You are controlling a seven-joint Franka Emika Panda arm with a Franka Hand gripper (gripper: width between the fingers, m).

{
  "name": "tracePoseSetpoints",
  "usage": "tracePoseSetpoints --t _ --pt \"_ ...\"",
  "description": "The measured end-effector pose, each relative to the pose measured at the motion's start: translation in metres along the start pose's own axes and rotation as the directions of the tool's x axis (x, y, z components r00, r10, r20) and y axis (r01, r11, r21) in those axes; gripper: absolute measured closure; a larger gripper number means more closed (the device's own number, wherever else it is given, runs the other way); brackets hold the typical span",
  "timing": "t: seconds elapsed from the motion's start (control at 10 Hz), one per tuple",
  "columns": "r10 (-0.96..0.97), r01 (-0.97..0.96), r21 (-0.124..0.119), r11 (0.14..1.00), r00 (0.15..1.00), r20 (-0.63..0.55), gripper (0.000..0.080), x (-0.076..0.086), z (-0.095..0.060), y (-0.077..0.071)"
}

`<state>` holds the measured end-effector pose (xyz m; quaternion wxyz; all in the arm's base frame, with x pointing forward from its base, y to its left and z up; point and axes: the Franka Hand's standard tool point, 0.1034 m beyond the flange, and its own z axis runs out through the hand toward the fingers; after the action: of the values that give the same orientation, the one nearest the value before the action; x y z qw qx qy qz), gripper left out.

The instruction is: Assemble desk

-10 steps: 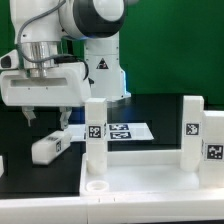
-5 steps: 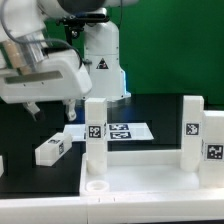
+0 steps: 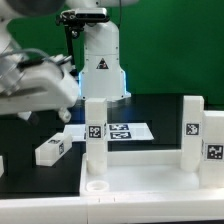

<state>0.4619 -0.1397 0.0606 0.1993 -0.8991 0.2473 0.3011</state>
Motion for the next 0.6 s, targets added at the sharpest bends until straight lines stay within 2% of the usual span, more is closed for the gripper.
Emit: tracePoseSetpoints --t 0.1,0.2,0.3,0.4,0.5,0.6 --pt "0.048 -0.049 0.005 0.999 0.991 0.128 0.015 0.003 0.0 0.001" --pt "0.087 -0.087 -0.01 0.996 0.972 0.218 0.015 0.009 0.0 -0.001" --pt "0.083 -0.081 -0.015 0.997 0.972 0.222 0.015 0.004 0.001 -0.007" --pt "0.09 -0.094 -0.003 0.996 0.946 0.311 0.015 -0.011 0.005 -0.003" --pt "0.095 -0.098 -0.008 0.995 0.944 0.316 0.015 -0.002 0.007 0.001" --pt "0.095 -0.098 -0.009 0.995 0.944 0.317 0.015 -0.002 0.008 0.0"
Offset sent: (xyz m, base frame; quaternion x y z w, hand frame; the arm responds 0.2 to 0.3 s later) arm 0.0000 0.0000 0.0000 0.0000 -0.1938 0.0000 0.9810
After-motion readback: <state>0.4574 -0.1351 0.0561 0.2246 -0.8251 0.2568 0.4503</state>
